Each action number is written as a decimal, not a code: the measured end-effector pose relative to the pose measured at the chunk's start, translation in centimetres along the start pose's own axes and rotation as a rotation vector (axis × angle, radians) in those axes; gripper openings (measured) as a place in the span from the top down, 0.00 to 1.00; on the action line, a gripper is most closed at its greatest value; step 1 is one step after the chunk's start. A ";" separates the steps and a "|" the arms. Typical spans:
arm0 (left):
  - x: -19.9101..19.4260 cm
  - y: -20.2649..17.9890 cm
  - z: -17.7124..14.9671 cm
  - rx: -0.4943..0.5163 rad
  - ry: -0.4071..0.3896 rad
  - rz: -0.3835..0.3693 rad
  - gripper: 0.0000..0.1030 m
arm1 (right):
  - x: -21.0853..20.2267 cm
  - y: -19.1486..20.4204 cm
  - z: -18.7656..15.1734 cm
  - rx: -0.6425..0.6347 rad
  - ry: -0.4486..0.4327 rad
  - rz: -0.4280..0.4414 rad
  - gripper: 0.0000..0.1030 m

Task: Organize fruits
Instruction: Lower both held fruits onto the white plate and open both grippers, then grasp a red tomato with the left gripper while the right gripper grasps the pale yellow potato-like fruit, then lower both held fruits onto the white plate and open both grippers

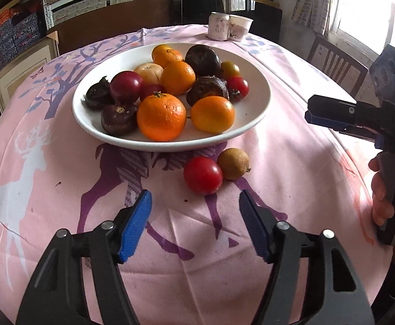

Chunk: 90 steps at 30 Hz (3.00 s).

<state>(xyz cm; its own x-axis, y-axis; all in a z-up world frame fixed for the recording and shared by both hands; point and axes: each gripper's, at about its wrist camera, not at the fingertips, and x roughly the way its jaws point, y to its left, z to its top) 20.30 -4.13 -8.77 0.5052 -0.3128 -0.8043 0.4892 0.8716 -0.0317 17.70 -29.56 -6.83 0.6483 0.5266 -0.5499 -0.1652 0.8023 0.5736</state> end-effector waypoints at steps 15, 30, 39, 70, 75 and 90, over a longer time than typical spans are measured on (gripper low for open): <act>1.5 -1.2 1.6 0.126 -0.019 -0.089 0.72 | 0.7 -0.2 0.1 0.011 0.030 0.003 0.29; -3.7 3.0 -0.6 -0.087 -0.180 -0.054 0.72 | 2.2 3.4 -0.8 -0.160 0.123 0.001 0.29; -3.1 4.4 -0.4 -0.130 -0.153 -0.019 0.71 | 7.4 9.8 -2.4 -0.333 0.231 -0.138 0.29; -2.7 5.1 -0.6 -0.175 -0.140 -0.037 0.71 | 1.0 5.0 -2.5 -0.173 0.132 -0.084 0.72; -4.0 5.3 -0.7 -0.202 -0.182 -0.052 0.71 | 0.1 4.8 -2.4 -0.174 0.117 -0.078 0.72; -2.4 6.8 10.0 -0.194 -0.188 -0.002 0.71 | 4.3 8.9 8.9 -0.199 0.057 -0.013 0.72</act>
<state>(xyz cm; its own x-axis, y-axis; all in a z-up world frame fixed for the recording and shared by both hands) 29.55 -1.25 -1.14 0.6364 -0.3636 -0.6803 0.3544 0.9212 -0.1608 25.64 -22.61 1.31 0.6090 0.5263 -0.5935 -0.3045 0.8460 0.4377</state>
